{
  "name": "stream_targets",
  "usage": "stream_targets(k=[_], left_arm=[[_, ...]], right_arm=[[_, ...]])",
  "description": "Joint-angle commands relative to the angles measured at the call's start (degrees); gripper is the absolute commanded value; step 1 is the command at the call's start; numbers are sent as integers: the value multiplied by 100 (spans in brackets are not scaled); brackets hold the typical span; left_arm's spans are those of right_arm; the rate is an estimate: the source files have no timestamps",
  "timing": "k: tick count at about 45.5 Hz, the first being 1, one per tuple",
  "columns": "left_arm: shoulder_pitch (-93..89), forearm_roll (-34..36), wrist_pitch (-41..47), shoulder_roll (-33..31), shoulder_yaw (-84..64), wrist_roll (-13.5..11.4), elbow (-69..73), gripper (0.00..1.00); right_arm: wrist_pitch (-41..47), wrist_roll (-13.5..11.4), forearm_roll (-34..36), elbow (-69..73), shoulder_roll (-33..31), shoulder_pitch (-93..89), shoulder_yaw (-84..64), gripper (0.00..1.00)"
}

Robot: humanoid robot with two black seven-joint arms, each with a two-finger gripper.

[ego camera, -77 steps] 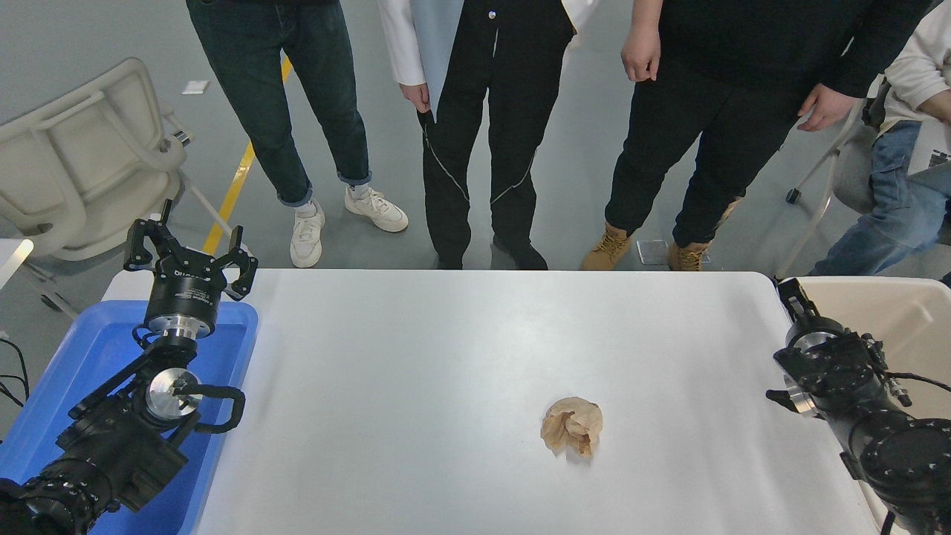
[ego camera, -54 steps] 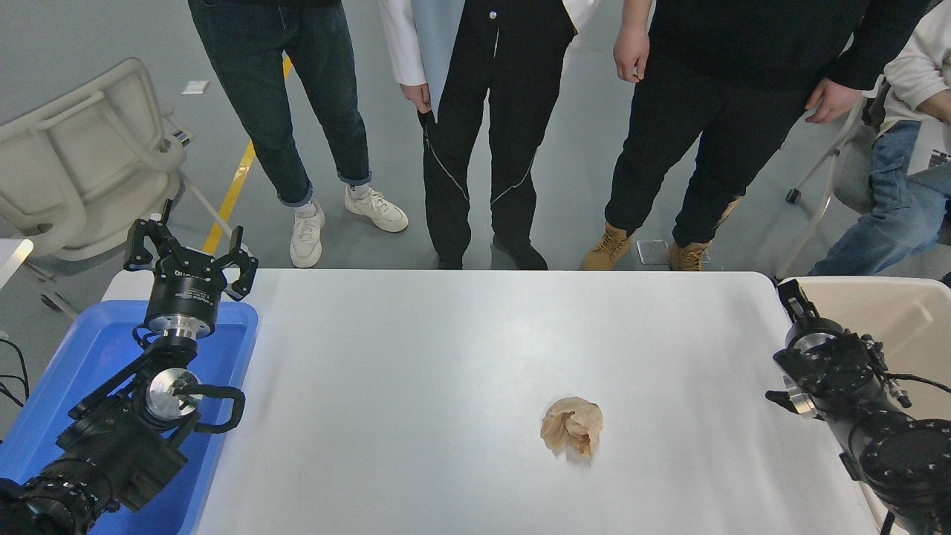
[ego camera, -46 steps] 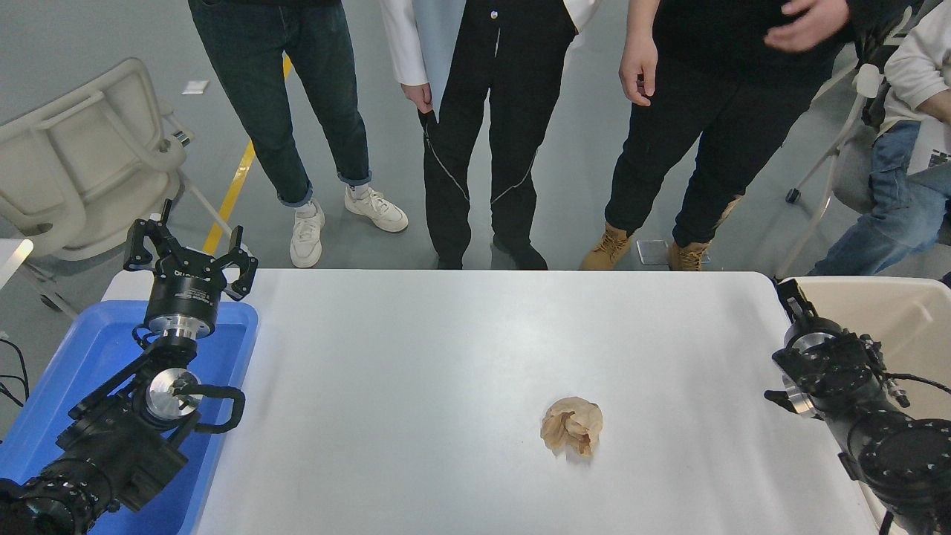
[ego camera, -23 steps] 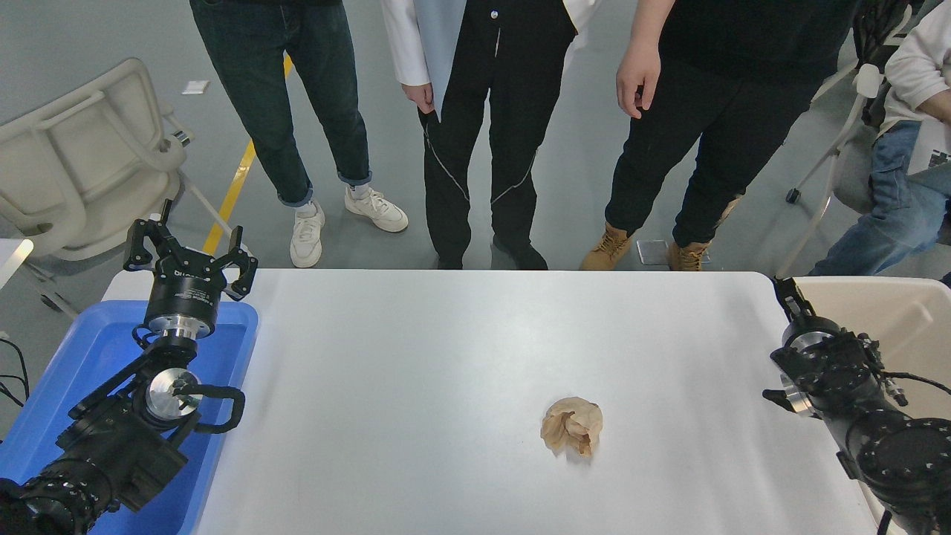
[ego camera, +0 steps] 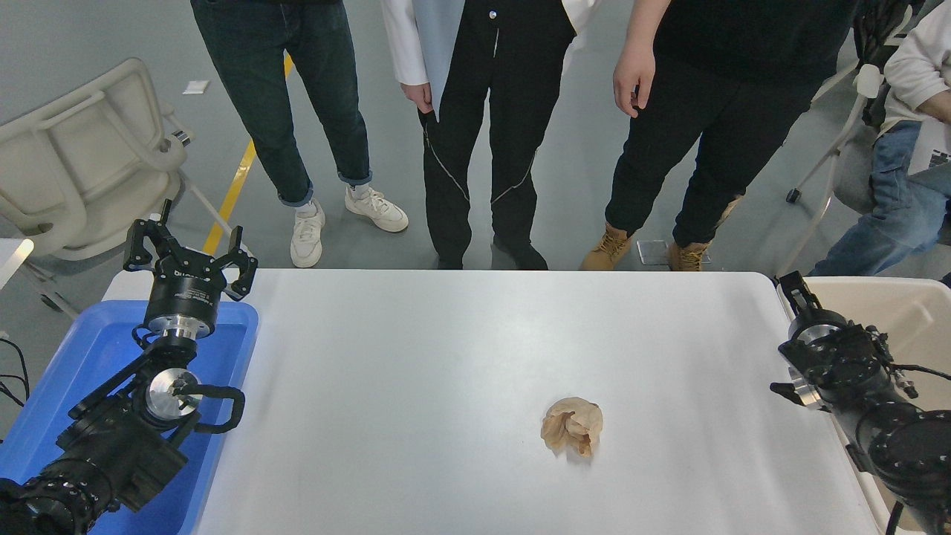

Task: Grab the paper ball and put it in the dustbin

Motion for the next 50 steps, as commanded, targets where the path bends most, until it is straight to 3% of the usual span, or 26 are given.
stream_targets(k=[1,12,24,39,50], left_arm=[[0,0,0,0,0,0,2,99],[0,0,0,0,0,0,-6,99],[0,0,0,0,0,0,-6,99],[0,0,0,0,0,0,2,99],[0,0,0,0,0,0,2,99]], right_arm=[[37,0,-1,1011,-914,503,-32,100],[458,0,-81,1961,-2091,1372,-172,100],[1118,0,-81,3622,-2892,3130,-1859,100],[2656,0,-81,5353,-2866,5854,-3819,100],[3824,0,-89,6944,-2331,7806,-5085,100]])
